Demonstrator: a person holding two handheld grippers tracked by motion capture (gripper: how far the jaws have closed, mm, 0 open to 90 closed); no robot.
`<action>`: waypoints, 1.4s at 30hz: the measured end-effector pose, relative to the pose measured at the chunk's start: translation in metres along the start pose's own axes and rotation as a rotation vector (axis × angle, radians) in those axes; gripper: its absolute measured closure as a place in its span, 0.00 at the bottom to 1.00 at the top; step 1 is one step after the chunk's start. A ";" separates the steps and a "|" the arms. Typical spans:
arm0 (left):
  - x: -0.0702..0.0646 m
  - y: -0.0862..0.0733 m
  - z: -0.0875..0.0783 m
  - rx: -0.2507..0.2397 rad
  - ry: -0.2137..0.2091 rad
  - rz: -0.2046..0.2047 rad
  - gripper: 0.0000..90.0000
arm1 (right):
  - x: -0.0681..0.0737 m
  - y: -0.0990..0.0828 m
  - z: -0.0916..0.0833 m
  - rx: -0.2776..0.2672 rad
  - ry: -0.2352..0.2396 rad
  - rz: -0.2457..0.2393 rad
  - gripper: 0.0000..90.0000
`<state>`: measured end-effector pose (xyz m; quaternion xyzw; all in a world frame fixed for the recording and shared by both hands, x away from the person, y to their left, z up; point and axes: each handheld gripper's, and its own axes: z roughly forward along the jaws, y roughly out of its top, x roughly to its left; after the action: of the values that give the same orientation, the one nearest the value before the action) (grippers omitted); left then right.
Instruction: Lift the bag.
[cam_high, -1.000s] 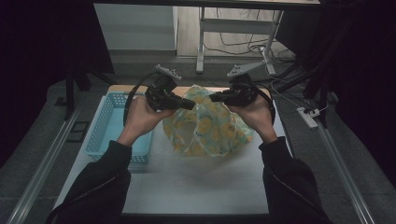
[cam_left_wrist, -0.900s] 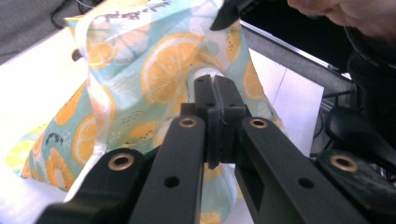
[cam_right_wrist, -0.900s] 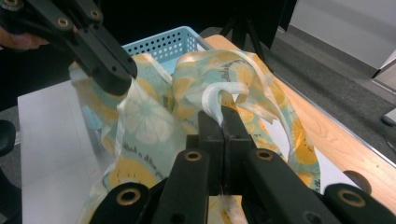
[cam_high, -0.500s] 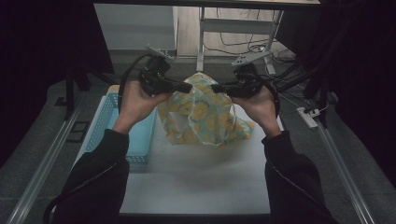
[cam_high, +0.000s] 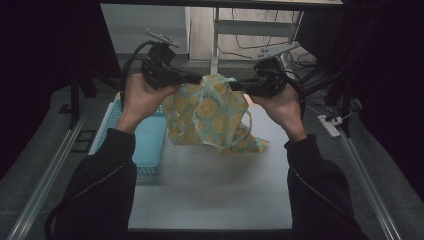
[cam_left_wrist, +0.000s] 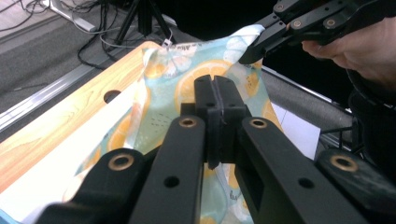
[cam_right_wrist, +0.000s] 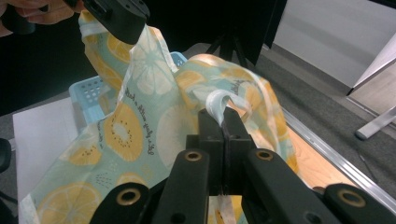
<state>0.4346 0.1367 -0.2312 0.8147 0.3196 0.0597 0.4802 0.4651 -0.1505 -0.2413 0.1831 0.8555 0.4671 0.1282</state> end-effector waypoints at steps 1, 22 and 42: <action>0.000 0.002 -0.001 -0.002 0.003 0.002 1.00 | 0.000 0.002 -0.001 -0.001 -0.003 -0.001 0.99; 0.007 0.020 0.001 -0.047 0.033 -0.003 1.00 | -0.005 0.019 -0.003 -0.004 -0.059 -0.008 0.99; 0.019 -0.001 0.039 0.019 0.043 0.029 0.98 | -0.018 -0.008 0.018 0.040 -0.079 0.014 0.96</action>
<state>0.4651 0.1189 -0.2570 0.8222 0.3187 0.0808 0.4646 0.4869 -0.1487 -0.2570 0.2099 0.8576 0.4431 0.1552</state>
